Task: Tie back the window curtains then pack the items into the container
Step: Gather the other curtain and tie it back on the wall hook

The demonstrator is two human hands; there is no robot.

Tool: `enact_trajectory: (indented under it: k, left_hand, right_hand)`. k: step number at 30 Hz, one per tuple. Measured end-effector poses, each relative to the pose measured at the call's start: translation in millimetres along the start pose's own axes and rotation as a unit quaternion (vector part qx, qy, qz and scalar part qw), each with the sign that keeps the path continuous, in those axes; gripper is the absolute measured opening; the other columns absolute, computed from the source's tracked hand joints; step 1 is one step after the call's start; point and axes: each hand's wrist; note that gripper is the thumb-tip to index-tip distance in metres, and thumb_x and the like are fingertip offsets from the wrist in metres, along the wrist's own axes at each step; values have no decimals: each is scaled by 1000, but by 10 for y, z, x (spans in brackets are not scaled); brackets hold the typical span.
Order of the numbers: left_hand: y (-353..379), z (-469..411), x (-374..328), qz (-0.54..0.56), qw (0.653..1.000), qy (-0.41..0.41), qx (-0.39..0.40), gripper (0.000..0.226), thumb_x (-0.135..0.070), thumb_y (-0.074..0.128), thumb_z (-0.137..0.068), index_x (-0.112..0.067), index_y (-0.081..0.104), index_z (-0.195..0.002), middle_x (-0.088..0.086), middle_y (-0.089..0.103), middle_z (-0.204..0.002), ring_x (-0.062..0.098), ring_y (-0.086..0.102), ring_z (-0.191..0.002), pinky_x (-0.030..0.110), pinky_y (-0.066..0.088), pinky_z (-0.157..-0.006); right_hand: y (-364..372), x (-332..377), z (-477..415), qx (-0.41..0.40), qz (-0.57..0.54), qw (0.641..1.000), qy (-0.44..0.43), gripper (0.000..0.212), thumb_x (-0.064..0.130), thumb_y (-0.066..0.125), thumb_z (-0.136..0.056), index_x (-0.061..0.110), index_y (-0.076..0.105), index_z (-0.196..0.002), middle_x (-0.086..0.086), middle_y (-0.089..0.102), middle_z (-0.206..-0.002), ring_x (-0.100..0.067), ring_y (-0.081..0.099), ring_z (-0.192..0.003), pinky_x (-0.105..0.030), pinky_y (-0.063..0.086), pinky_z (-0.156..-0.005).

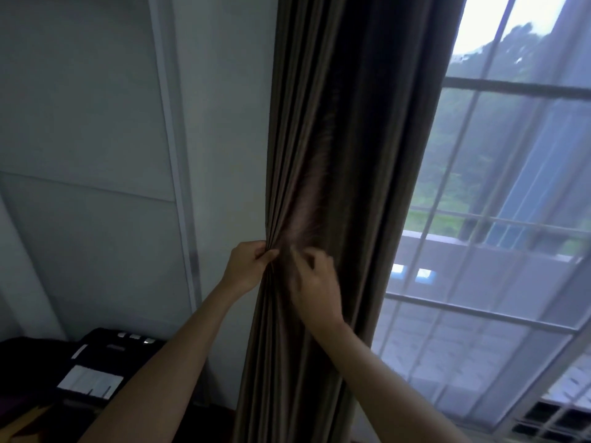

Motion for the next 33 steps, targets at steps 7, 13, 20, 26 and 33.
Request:
enact_trajectory:
  k: [7, 13, 20, 26, 33]
  left_hand:
    - [96, -99, 48, 36, 999, -20, 9, 27, -26, 64, -90, -3, 68, -76, 3, 65, -64, 9, 56, -63, 29, 47, -65]
    - [157, -90, 30, 2, 1000, -8, 8, 32, -22, 62, -92, 3, 60, -71, -1, 50, -56, 7, 44, -52, 25, 33, -57]
    - [133, -145, 92, -13, 1000, 0, -1, 32, -25, 62, -90, 0, 61, -71, 3, 50, -57, 11, 44, -53, 27, 31, -58]
    - [145, -216, 167, 28, 999, -22, 25, 51, -54, 58, -76, -3, 65, -78, 18, 63, -69, 13, 55, -65, 32, 45, -69]
    - [102, -194, 134, 59, 997, -33, 33, 50, -55, 59, -75, -7, 69, -83, 23, 69, -85, 37, 69, -84, 60, 51, -86]
  right_hand:
    - [-539, -480, -783, -167, 87, 980, 64, 64, -6, 52, -88, 17, 41, -147, -18, 20, -158, -35, 13, -148, -48, 34, -113]
    - [-439, -552, -712, -105, 80, 985, 113, 100, -22, 44, -75, 26, 12, -156, -13, 13, -160, -37, 39, -128, -38, 56, -73]
    - [-108, -611, -341, -55, 11, 990, 126, 90, -12, 44, -84, 18, -2, -156, -15, 46, -136, -32, 56, -105, -39, 52, -75]
    - [253, -479, -41, -22, -3, 996, 90, 85, -13, 56, -82, 13, 19, -153, -14, 52, -110, -26, 56, -86, -36, 57, -69]
    - [543, -164, 148, 26, -19, 997, 70, 83, -8, 56, -81, 18, 24, -153, -12, 50, -102, -26, 52, -83, -35, 55, -61]
Point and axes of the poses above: each hand's wrist, its own z-axis away from the middle knuckle, its own y-axis out of the palm, x = y × z
